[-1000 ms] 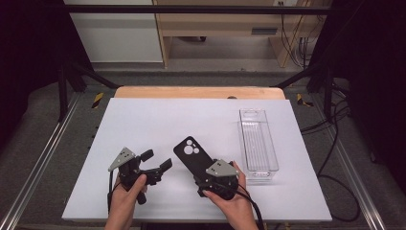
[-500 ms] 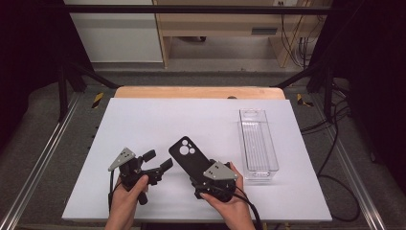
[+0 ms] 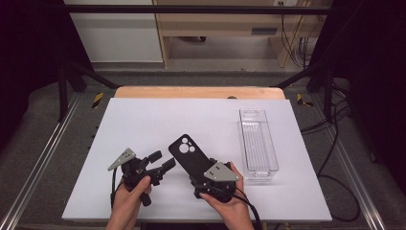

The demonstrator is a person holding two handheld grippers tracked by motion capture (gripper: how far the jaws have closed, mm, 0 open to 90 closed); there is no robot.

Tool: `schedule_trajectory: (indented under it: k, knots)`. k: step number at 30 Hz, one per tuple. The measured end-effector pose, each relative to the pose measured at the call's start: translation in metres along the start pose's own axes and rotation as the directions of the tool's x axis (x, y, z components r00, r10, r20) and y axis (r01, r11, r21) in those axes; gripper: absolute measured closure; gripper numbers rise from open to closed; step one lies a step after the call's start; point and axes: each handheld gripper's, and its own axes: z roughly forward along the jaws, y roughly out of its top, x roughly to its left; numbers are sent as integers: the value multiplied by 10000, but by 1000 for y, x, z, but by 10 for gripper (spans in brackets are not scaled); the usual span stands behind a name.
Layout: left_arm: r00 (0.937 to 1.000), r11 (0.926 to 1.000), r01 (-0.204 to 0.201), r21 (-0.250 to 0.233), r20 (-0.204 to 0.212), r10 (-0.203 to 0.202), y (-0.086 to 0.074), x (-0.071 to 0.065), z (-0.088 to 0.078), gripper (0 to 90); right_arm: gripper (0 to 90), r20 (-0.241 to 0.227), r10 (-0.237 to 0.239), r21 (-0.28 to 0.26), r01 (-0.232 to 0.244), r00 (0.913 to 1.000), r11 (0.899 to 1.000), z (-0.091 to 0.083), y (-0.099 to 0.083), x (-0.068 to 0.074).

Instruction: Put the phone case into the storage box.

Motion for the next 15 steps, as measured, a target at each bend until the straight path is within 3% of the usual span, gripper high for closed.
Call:
schedule_trajectory:
  k: [3,9,13,15]
  knots:
    - [10000,10000,-42,51,78,42,-1,-1,2,206,155,-36,-41,-33,41,10000,10000,0,0,2]
    - [9997,9997,238,-10,-33,-238,-3,1,2,246,155,-122,-120,-144,119,9999,9998,1,1,7]
    - [9991,9991,416,-36,-101,-416,-6,5,2,382,155,-279,-109,-174,104,9996,9998,1,1,13]
    - [9986,9986,518,-77,-64,-519,-7,6,2,398,154,-372,-133,-137,128,9992,9998,2,0,15]
